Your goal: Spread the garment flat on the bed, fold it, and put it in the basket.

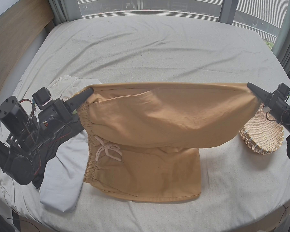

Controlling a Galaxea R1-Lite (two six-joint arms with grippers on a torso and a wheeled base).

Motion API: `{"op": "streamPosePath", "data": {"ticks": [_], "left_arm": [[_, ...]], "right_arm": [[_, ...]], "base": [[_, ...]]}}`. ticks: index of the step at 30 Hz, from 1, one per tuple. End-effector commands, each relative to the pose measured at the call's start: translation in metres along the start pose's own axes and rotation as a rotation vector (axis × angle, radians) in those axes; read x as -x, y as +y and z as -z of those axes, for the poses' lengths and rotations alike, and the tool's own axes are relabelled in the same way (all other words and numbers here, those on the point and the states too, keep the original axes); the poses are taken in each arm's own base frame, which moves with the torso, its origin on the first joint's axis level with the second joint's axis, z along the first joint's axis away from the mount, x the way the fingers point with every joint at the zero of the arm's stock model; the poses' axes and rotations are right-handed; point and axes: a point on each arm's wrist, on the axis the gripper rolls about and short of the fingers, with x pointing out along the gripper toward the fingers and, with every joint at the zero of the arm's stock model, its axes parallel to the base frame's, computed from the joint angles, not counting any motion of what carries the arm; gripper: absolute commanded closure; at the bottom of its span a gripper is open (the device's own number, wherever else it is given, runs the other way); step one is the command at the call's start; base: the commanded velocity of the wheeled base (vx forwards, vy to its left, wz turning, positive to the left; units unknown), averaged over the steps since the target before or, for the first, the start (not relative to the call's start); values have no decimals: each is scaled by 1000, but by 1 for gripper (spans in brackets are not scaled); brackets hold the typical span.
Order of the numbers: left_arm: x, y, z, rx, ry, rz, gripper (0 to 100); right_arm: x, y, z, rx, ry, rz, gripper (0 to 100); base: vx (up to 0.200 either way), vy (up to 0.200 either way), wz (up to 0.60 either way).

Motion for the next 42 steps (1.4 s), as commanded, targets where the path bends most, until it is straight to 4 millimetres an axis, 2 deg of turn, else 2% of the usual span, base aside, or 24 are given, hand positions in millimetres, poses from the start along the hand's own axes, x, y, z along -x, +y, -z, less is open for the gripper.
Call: {"op": "streamPosePath", "data": {"ticks": [1,9,11,22,31,42], "left_arm": [[-12,13,5,5,1,-14,100],[-27,26,3,-3,-43,-40,100],[-33,34,5,-4,-47,-43,100],[-50,52,3,-18,-105,-79,100],[-61,71,16,-9,-92,-93,100],[-79,89,18,-14,-146,-112,100]], "right_arm": [[-15,-20,5,-19,16,-4,100],[-37,-28,0,7,5,-50,100],[-45,-35,-1,10,3,-57,100],[-58,-55,-1,-9,16,-43,100],[-64,-70,5,-18,20,-34,100],[-81,-88,3,6,6,-57,100]], "base": [[0,0,0],[0,0,0],[0,0,0],[0,0,0],[0,0,0],[0,0,0]]}}
